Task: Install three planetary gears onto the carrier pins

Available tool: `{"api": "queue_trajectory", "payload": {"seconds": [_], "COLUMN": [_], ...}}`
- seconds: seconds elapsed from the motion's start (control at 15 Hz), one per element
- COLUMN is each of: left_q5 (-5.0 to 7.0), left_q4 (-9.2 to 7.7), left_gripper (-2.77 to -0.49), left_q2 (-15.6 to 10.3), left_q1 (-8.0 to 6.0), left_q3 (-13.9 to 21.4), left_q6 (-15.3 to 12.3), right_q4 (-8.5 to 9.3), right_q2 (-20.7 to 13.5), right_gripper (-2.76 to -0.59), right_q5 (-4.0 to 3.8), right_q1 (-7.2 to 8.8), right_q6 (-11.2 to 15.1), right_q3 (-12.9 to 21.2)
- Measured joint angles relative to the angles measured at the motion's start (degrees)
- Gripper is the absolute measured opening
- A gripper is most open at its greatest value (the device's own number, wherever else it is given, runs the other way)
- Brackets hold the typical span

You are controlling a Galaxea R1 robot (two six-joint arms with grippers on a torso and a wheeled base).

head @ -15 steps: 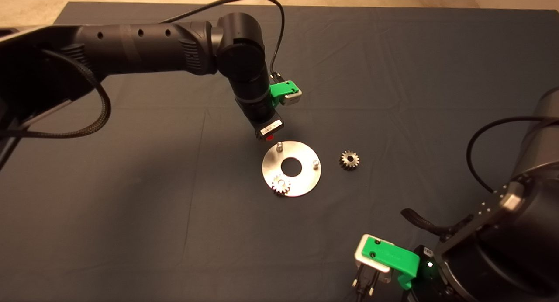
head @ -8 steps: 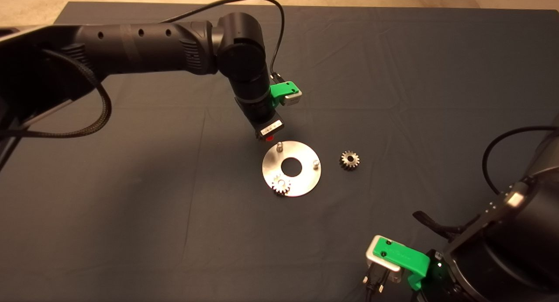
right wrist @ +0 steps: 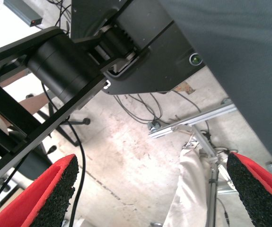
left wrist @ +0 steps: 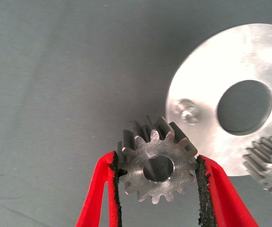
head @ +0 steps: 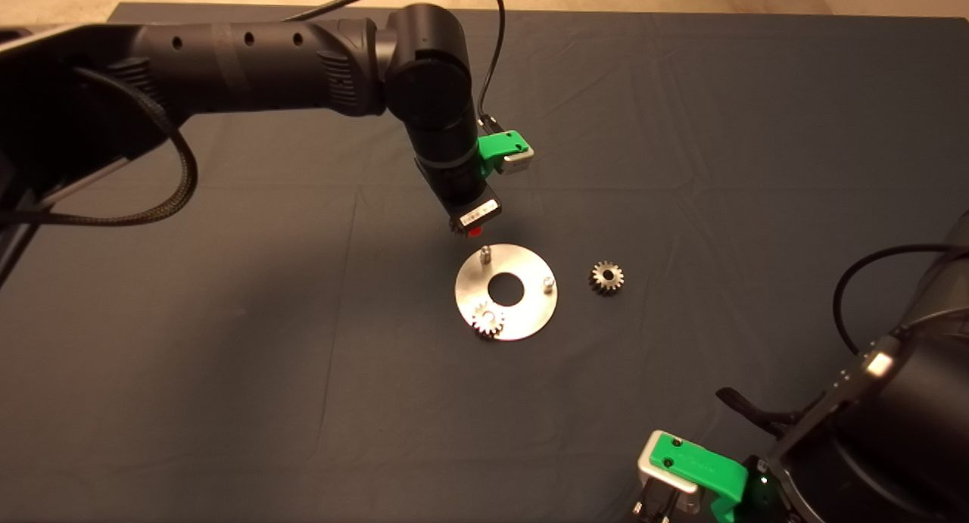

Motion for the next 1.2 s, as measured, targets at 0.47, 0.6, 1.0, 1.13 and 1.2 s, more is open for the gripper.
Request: {"api": "queue_trajectory", "payload": {"seconds": [0.47, 0.6, 1.0, 1.13, 1.2], "left_q5": [-0.15, -0.28, -1.32, -1.74, -1.74], "left_q4": [-0.16, -0.29, -0.41, -0.44, -0.5], "left_gripper": [-2.56, -2.56, -2.56, -2.56, -2.56], "left_q2": [0.8, 1.4, 1.4, 1.4, 1.3], "left_q1": [0.0, 0.0, 0.0, 0.0, 0.0], "left_q3": [-0.8, -0.8, -0.8, -0.9, -0.9], "left_q6": [0.0, 0.0, -1.2, -1.2, -1.3], "right_q4": [-0.01, -0.02, -0.02, -0.02, -0.02], "right_q2": [-1.3, -1.7, -1.8, -1.8, -1.8], "right_gripper": [-1.03, -1.03, -1.03, -1.03, -1.03], "right_q5": [0.02, -0.02, -0.02, 0.0, 0.02], "right_q1": [-0.61, -0.6, -0.12, 0.65, 0.83], "right_q6": [0.0, -0.1, -0.1, -0.2, -0.2], "right_q3": [0.0, 0.0, 0.0, 0.0, 0.0]}}
